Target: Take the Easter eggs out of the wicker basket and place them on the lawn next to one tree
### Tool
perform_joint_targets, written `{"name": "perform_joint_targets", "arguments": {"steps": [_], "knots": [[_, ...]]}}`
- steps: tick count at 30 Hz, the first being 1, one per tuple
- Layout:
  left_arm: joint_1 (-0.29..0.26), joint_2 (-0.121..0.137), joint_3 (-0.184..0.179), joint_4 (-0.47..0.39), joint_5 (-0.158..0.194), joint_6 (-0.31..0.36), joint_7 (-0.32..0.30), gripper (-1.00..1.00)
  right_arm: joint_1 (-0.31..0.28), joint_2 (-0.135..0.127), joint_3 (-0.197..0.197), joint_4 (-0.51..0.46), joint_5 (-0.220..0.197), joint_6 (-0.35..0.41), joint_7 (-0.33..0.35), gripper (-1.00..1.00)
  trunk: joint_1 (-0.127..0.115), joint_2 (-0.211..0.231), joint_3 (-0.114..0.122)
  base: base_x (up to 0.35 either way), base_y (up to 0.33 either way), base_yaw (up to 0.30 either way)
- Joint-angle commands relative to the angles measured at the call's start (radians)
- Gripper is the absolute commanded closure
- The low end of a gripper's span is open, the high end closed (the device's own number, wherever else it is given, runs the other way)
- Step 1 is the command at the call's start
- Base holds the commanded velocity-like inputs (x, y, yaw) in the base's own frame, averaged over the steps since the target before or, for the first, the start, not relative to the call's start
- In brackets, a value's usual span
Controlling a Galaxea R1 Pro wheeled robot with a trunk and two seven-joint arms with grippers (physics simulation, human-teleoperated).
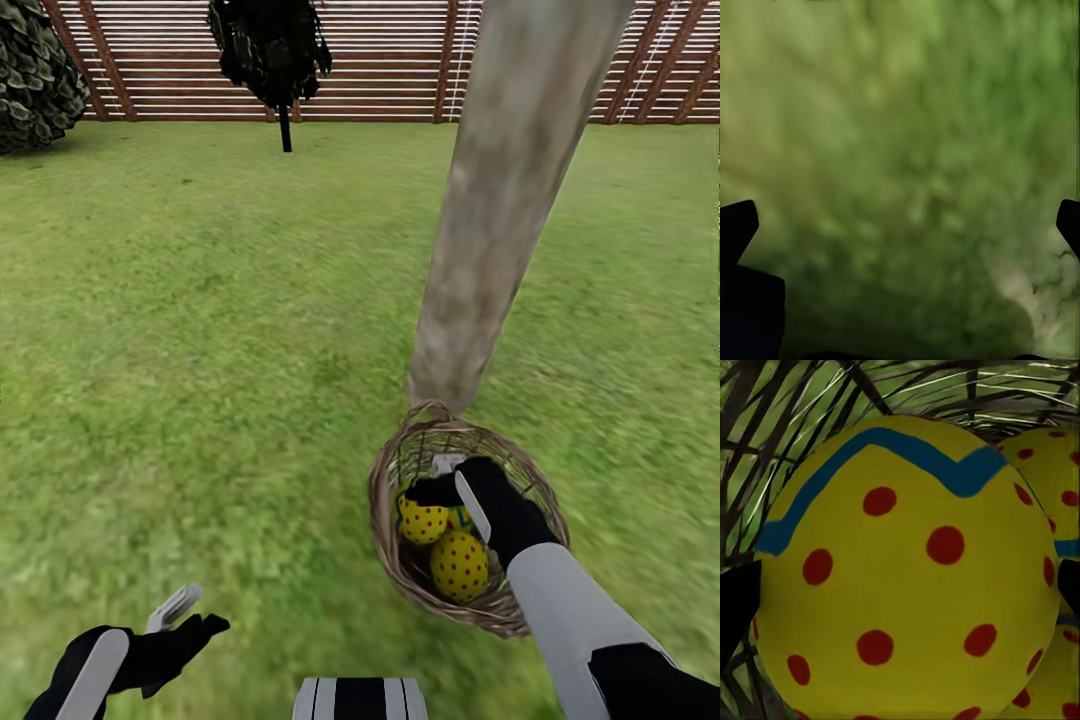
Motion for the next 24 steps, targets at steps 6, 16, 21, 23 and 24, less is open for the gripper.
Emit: {"name": "perform_joint_targets", "arguments": {"steps": [6, 16, 21, 23, 24], "knots": [[0.001, 0.0, 0.002, -0.001, 0.012, 0.002, 0.007, -1.0, 0.001, 0.0, 0.002, -0.004, -0.009, 0.004, -0.004, 1.0, -0.001, 0.0, 0.011, 0.0, 0.0, 0.0], [0.004, -0.001, 0.003, -0.001, 0.012, -0.001, 0.009, -1.0, 0.001, 0.0, 0.003, -0.003, -0.009, 0.004, -0.004, 1.0, -0.002, 0.001, 0.019, -0.06, 0.0, 0.0], [0.004, 0.0, 0.002, -0.001, 0.013, -0.001, 0.008, -1.0, 0.001, 0.0, 0.003, -0.003, -0.009, 0.004, -0.004, 1.0, -0.004, 0.002, 0.03, -0.002, 0.0, 0.0], [0.004, 0.0, 0.002, -0.001, 0.012, -0.002, 0.006, -1.0, 0.001, 0.0, 0.003, -0.002, -0.008, 0.004, -0.004, 1.0, -0.004, 0.002, 0.03, 0.0, 0.0, 0.0], [0.004, 0.0, 0.001, -0.001, 0.012, -0.003, 0.007, -1.0, 0.001, -0.001, 0.003, -0.001, -0.008, 0.004, -0.004, 1.0, -0.004, 0.002, 0.03, -0.011, 0.0, 0.0]]}}
